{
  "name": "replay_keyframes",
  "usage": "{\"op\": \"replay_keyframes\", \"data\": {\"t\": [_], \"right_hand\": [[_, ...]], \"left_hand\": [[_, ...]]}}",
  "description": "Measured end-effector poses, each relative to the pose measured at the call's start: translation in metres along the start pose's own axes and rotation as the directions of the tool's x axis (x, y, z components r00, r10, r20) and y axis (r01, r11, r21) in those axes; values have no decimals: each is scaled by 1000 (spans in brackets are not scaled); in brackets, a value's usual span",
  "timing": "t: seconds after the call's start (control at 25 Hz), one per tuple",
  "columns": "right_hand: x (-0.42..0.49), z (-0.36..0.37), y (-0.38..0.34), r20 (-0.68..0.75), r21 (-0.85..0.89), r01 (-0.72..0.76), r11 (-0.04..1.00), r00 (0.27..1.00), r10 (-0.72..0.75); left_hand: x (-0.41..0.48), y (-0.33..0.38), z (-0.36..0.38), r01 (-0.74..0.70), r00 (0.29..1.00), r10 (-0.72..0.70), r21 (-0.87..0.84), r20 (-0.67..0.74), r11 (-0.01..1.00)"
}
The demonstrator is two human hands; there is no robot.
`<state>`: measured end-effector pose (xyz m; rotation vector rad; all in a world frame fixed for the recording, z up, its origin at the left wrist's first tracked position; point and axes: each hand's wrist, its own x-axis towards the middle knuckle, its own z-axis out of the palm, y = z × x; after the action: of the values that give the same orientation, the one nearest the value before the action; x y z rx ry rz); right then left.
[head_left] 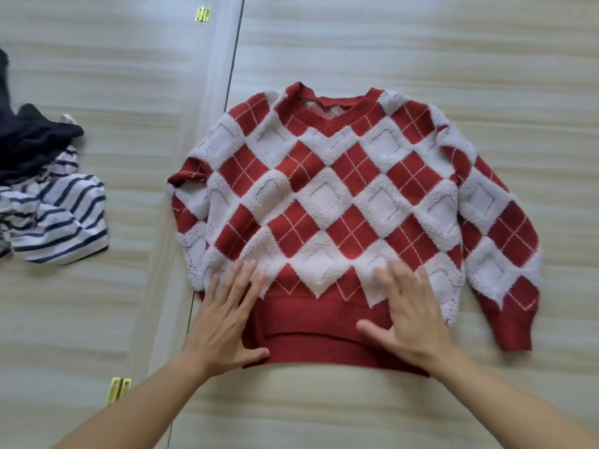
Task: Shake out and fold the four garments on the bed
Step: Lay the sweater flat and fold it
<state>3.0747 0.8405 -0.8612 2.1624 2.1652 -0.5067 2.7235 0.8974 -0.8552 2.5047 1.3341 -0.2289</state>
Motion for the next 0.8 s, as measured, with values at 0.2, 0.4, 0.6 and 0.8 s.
{"op": "replay_keyframes", "data": {"t": [0.2,0.4,0.6,0.8], "right_hand": [[-21,11,-11,35,-67,153,986,988,-151],[-27,-15,13,128,-187,153,970,983,-130],[2,-58,5,353,-257,12,966,932,82],[56,-38,-57,-50,47,71,996,996,-68]], "left_hand": [[-2,8,-3,126,992,-128,-71,-22,989],[-7,16,-28,-125,992,118,-197,-49,972],[-13,2,-39,61,991,-114,-529,-68,847],[18,-35,-14,843,494,-847,-349,196,410]]}}
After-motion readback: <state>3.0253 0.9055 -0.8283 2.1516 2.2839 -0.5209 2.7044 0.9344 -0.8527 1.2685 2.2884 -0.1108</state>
